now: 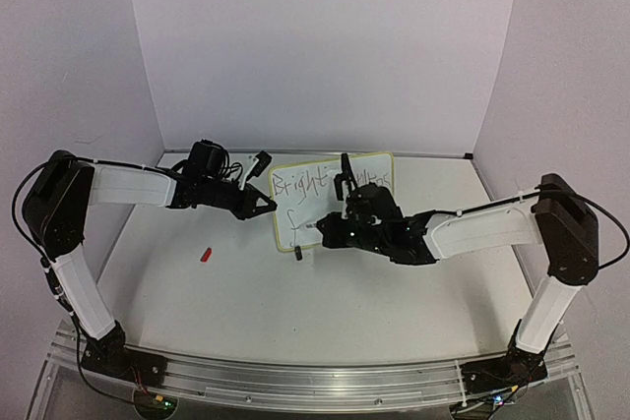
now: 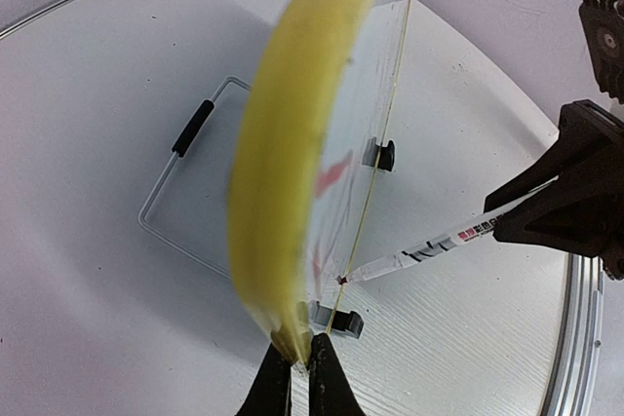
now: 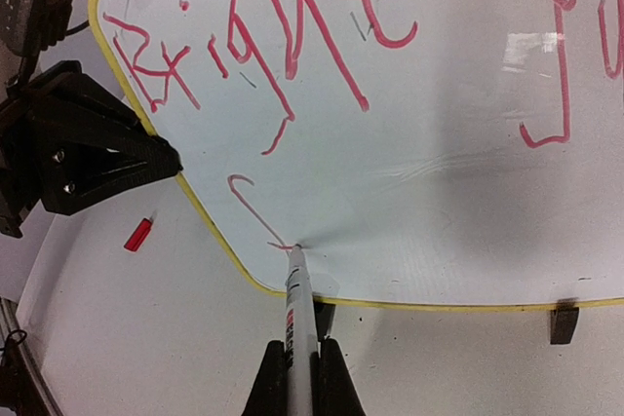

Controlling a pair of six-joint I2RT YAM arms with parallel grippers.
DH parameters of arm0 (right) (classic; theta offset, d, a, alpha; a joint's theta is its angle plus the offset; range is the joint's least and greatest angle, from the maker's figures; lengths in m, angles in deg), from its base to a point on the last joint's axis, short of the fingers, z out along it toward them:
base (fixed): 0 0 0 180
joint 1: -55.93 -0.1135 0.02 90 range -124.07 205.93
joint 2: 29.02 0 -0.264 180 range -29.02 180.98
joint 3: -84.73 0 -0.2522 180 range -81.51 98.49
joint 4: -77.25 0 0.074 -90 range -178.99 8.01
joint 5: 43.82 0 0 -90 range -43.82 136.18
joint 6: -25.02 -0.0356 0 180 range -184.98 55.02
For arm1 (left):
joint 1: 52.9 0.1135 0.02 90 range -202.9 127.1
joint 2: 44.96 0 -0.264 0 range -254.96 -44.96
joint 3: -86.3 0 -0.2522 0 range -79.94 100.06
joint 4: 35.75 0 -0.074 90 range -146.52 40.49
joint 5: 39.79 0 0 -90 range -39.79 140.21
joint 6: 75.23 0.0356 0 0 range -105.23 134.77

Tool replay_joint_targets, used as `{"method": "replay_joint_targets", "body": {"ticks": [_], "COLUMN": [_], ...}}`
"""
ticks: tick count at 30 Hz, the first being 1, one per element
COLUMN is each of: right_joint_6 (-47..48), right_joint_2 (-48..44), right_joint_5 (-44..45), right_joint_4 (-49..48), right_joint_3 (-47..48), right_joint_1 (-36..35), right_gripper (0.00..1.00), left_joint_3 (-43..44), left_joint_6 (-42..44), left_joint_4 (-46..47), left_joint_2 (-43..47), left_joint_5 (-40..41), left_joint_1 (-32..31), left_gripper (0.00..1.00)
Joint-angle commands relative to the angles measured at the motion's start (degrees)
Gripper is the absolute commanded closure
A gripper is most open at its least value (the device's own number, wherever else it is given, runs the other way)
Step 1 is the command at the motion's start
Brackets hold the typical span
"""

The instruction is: Write a sentence on the whiteboard

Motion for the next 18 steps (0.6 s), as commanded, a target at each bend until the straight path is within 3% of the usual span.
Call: {"method": "replay_joint_targets", "body": {"ticks": [1,8,18], "right_joint_6": [-0.4,0.3,-1.5], "right_joint_2": [-2.9,-4.8,-4.3], "right_joint_5": [4.2,-0.4,2.1], "right_joint_4": [-0.4,-1.3,-0.5], "right_joint_3": [-0.6,-1.4,-1.9], "right_joint_1": [0.3,0.3,0.4], "right_gripper": [1.0,1.0,1.0], "left_joint_3": [0.8,0.7,0.6], "left_joint_6": [1.4,1.7,1.6], "left_joint_4": [-2.3,-2.7,-2.6], "left_joint_2": [-0.1,0.4,0.3], "left_joint_5": [4.5,4.7,4.7], "left_joint_1": [0.4,0.5,0.5], "left_gripper": [1.0,1.0,1.0]}}
